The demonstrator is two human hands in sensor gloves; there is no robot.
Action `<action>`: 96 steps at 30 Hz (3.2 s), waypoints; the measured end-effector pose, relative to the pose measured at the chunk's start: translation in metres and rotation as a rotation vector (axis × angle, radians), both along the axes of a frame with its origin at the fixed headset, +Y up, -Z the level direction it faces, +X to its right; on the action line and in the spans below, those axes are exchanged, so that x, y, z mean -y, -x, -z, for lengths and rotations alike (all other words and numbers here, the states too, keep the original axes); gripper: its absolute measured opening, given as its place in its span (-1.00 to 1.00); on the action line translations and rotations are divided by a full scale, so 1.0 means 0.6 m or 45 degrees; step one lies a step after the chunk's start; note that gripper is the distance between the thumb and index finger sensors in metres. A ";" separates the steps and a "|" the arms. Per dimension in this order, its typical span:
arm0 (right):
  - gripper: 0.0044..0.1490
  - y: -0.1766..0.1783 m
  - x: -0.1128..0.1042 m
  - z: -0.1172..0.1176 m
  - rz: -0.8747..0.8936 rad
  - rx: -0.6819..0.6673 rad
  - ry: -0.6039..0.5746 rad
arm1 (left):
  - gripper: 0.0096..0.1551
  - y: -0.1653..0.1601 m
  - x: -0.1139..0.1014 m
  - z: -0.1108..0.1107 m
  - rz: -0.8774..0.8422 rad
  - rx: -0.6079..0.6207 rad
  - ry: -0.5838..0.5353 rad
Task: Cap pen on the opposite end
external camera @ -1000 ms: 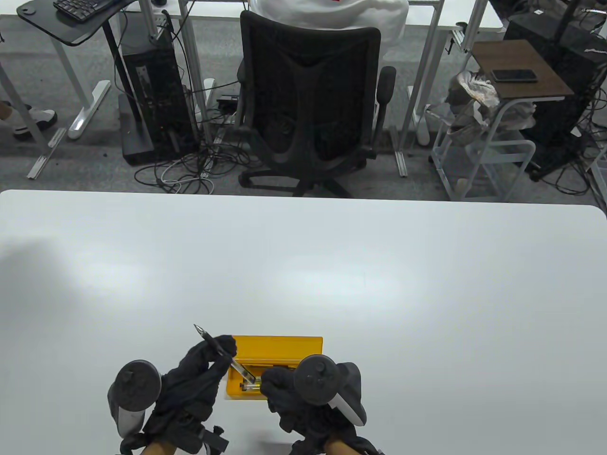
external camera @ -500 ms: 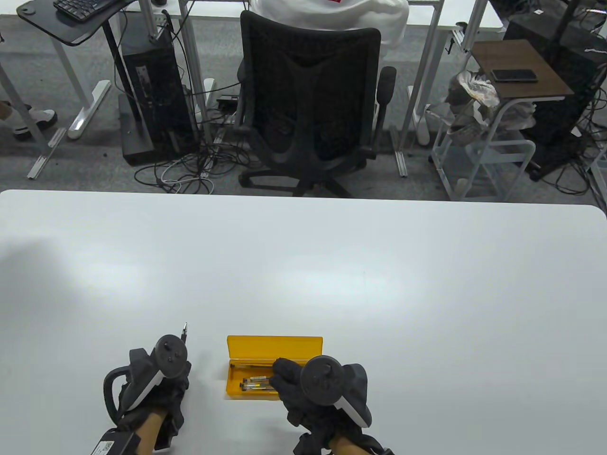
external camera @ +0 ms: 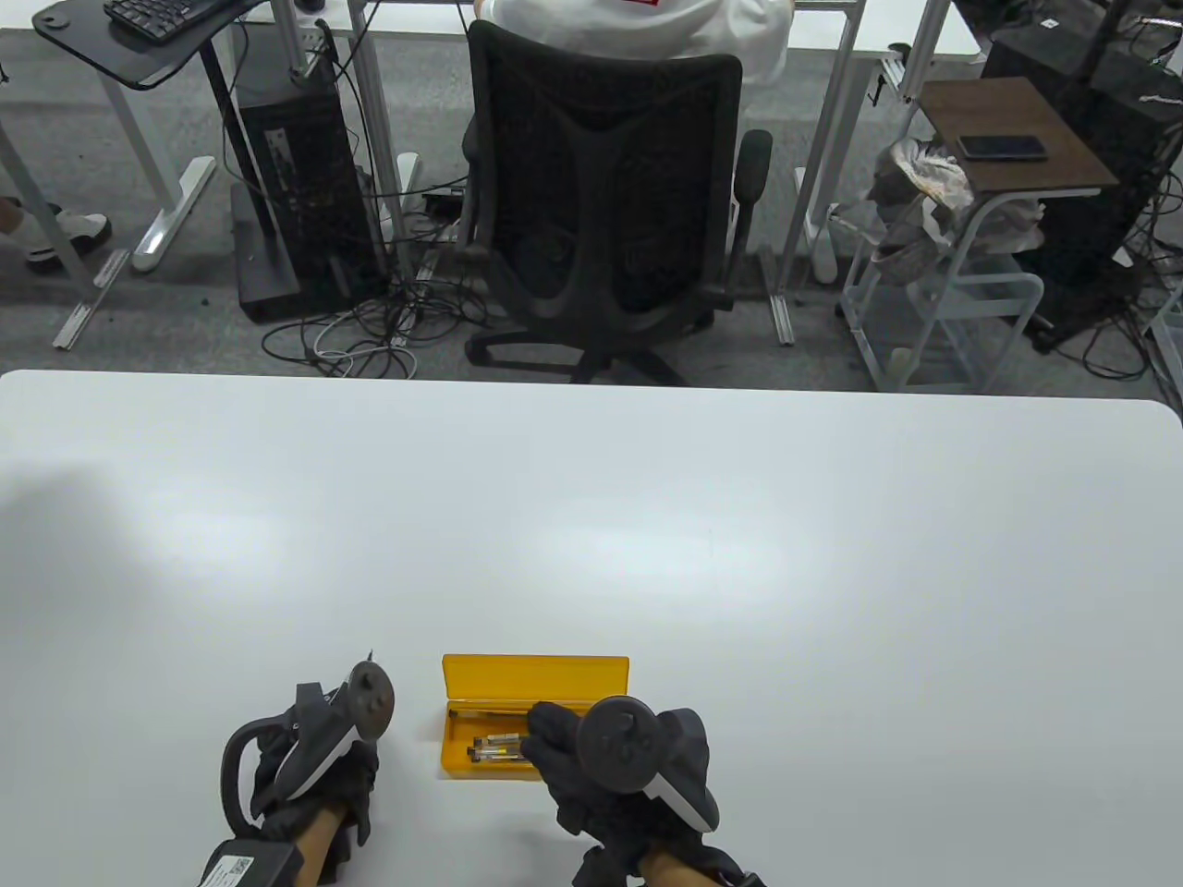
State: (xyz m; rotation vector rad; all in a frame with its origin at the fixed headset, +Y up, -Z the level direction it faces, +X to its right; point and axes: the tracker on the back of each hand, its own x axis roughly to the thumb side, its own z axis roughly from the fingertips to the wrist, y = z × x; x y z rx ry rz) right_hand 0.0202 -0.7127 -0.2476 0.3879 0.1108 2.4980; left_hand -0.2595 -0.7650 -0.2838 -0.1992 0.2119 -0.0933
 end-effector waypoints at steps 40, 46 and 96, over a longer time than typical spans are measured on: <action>-0.48 -0.004 0.041 0.051 -0.738 0.087 0.015 | -0.14 -0.116 0.005 -0.023 -0.016 0.637 0.057; -0.37 0.011 0.063 0.057 -0.931 0.098 -0.012 | -0.09 -0.112 0.010 -0.019 -0.137 0.541 0.114; -0.40 0.006 -0.039 0.001 0.112 -0.075 0.027 | -0.16 -0.061 -0.074 -0.075 -1.872 0.300 -0.247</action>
